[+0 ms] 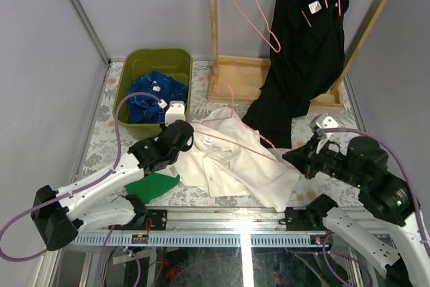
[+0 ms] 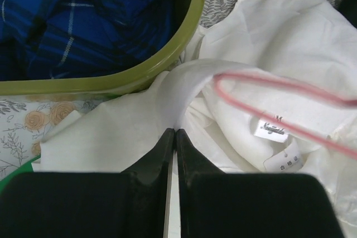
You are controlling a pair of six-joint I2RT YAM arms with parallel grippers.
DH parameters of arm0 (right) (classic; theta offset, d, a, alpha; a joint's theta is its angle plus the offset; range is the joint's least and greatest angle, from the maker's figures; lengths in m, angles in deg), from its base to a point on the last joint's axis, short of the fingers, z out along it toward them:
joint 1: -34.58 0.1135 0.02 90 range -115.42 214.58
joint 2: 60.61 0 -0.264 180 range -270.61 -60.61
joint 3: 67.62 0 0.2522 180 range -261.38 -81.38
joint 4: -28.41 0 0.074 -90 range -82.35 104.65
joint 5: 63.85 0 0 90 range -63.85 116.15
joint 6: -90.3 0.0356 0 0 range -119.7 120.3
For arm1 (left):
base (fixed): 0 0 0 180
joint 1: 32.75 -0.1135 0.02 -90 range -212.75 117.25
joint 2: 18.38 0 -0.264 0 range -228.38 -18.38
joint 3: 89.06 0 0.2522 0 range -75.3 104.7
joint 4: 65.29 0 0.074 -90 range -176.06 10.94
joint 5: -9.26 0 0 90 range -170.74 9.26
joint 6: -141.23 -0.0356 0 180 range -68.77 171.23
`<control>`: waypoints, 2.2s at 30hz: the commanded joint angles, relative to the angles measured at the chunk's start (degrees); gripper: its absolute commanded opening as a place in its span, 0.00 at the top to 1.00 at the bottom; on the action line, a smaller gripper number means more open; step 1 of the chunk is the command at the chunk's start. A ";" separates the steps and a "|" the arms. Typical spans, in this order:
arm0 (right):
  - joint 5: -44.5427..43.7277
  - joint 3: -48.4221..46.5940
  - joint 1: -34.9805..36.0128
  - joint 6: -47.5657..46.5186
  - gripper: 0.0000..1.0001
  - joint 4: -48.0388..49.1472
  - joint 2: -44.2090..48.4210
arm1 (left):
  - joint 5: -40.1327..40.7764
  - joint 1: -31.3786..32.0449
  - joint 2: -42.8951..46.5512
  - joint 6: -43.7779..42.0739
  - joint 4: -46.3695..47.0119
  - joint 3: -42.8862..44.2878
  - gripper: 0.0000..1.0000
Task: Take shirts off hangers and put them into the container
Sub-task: Remove the shirt from the hanger, then place the hanger at the clothesline.
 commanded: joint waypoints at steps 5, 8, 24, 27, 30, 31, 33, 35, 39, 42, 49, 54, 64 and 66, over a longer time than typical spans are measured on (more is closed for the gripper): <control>-13.87 -5.83 -0.09 1.63 1.00 -5.14 5.57 | -5.30 -0.74 0.80 -1.92 4.21 -1.25 1.00; -19.14 -5.82 -0.09 2.36 1.00 -5.50 7.08 | -12.73 -0.77 0.46 -3.91 7.45 -1.78 1.00; -31.11 -5.56 -0.09 7.23 1.00 -9.98 -4.27 | -31.55 13.39 -10.68 -7.44 16.41 2.21 1.00; -34.56 -5.76 -0.09 8.29 1.00 -10.96 -6.90 | -29.87 17.24 -13.05 -7.62 16.50 4.21 1.00; -38.61 -6.05 -0.09 9.66 1.00 -11.74 -9.21 | -27.24 17.73 -13.72 -6.45 16.25 4.44 0.96; -39.97 -6.07 -0.09 10.45 1.00 -11.66 -9.61 | -26.07 17.75 -13.61 -6.28 15.85 4.32 0.95; -40.17 -4.92 -0.08 11.14 1.00 -8.64 -9.31 | -22.87 17.75 -13.06 -6.53 14.44 4.33 0.84; -39.54 -3.32 -0.09 11.59 1.00 -3.82 -8.34 | -17.76 17.75 -12.10 -6.61 12.42 4.39 0.62; -44.90 -1.03 -0.09 13.11 1.00 3.45 -7.63 | -10.46 17.68 -8.38 -5.78 9.68 3.77 0.35; -48.22 0.98 -0.05 11.61 1.00 9.31 -6.66 | -6.82 17.57 -5.13 -4.62 8.93 2.61 0.20; -46.28 7.99 -0.09 0.65 1.00 26.98 -2.86 | -2.17 16.44 2.41 -2.21 8.33 1.02 0.01; -46.32 8.11 -0.09 -7.49 1.00 34.57 -4.36 | -0.93 14.93 5.62 -0.51 7.17 0.72 0.00; -46.90 -0.25 -0.30 -16.29 1.00 41.55 -14.72 | -4.76 11.02 7.18 0.84 6.69 1.21 0.00; -46.85 -4.45 -1.06 -16.82 1.00 40.75 -17.63 | -4.90 10.92 7.48 0.95 6.64 1.07 0.00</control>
